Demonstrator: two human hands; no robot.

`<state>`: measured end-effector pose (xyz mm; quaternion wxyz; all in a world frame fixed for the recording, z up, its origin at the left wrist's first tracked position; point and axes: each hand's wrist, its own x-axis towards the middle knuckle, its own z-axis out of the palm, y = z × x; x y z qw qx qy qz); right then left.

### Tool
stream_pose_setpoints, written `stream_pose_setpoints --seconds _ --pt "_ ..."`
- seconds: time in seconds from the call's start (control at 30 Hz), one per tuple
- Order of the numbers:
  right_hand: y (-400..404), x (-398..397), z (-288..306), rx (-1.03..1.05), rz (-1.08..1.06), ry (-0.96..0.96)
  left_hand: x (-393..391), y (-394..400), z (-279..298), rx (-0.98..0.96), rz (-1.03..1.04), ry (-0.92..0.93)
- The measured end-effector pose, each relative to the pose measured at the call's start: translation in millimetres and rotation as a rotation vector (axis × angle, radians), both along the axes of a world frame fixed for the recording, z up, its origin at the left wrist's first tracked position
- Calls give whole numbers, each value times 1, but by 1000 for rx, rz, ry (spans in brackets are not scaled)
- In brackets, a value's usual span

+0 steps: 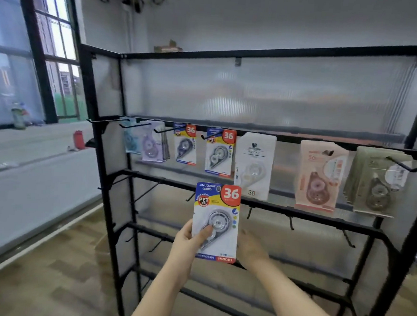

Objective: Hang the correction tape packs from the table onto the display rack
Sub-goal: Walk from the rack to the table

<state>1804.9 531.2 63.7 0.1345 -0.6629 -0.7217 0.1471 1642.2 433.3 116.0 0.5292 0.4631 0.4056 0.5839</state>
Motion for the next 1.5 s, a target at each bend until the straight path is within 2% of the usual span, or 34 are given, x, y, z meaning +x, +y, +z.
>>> stream_pose_setpoints --seconds 0.17,0.37,0.5,0.6,0.87,1.1,1.33,1.5 --pt "10 -72 29 23 43 93 -52 18 10 36 42 -41" --pt "36 -112 66 61 7 162 -91 70 46 125 -42 -7" --pt "52 -115 74 125 -140 88 -97 108 70 188 -156 6" --pt "55 -116 72 127 -214 109 -91 129 77 211 -249 2" --pt "52 -112 70 128 -280 -157 -74 166 63 218 -328 -51" --pt "43 -99 57 106 -239 -198 -53 173 49 161 -279 -82" --pt "49 -79 57 111 -214 -179 -39 221 54 115 -125 59" --pt "56 -72 51 174 -123 -126 -20 258 58 -3 -33 135"
